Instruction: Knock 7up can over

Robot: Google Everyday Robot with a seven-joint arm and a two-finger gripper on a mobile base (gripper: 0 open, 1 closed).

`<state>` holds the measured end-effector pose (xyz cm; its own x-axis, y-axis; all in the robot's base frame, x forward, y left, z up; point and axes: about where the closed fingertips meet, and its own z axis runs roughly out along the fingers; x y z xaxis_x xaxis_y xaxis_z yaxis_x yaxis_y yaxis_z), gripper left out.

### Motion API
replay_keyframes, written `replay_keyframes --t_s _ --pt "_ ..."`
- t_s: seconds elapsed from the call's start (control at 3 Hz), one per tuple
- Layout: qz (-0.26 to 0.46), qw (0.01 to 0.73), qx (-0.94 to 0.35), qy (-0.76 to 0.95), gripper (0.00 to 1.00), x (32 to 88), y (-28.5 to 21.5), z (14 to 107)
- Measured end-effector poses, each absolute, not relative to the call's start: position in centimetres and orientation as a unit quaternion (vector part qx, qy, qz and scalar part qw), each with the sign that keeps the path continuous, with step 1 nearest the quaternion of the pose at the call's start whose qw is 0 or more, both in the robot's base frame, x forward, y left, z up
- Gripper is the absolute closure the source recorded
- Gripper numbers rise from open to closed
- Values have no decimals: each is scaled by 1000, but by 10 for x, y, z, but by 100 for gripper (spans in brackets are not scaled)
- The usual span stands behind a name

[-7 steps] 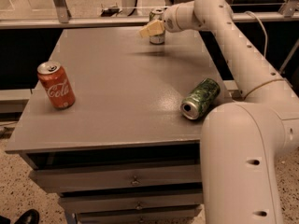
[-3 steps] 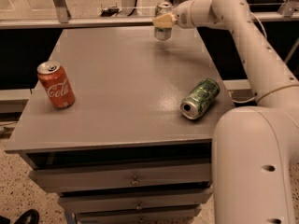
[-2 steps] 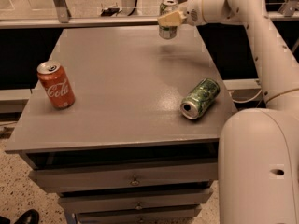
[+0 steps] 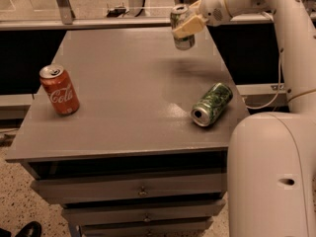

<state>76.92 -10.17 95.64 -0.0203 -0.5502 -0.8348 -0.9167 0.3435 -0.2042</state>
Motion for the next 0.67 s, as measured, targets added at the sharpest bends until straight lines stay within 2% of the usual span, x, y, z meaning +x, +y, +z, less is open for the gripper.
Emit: replay_keyframes --t_s 0.33,0.67 --pt "168 354 -639 662 100 728 -98 942" --pt "121 286 -694 649 100 719 -96 927"
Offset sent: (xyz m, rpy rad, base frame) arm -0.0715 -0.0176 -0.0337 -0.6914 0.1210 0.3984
